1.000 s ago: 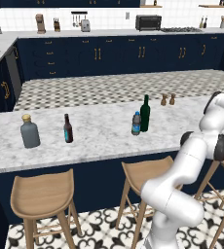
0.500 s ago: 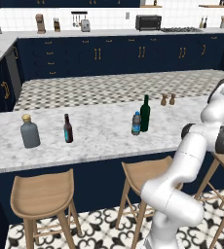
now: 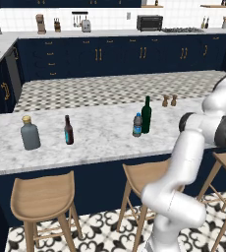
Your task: Move the plastic bottles in the middle to the plastics group, and the glass bottles in the middle to the glass group.
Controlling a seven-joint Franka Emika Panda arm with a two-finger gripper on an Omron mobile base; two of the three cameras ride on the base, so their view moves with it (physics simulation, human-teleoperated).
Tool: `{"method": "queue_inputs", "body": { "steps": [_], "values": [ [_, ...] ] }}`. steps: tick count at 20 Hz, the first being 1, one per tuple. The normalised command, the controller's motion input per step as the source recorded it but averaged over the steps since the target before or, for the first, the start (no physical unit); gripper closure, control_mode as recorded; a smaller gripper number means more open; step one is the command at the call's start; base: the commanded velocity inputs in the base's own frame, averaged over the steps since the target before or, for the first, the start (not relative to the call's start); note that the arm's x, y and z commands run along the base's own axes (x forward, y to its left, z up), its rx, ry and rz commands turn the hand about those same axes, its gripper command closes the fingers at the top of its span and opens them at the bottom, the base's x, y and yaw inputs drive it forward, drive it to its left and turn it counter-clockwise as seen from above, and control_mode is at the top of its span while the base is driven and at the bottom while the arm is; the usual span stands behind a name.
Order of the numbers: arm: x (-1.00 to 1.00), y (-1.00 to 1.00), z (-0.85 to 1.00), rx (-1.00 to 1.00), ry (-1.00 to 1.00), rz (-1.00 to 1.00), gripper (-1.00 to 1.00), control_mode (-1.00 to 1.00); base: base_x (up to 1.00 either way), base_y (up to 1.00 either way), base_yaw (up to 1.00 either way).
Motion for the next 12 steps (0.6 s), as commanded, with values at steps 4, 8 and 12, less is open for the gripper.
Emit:
{"method": "queue_inputs", "body": {
  "steps": [4,8,12],
  "values": [
    [-0.19,1.0,0.0,-0.07,-0.01,0.01,-1.0,-1.0,0.0,0.0,0.0],
    [0.0,1.0,0.0,-0.05,0.0,0.07,-1.0,-1.0,0.0,0.0,0.0],
    [0.0,1.0,0.15,-0.09,0.01,0.28,-1.0,-1.0,0.0,0.0,0.0]
  ]
}}
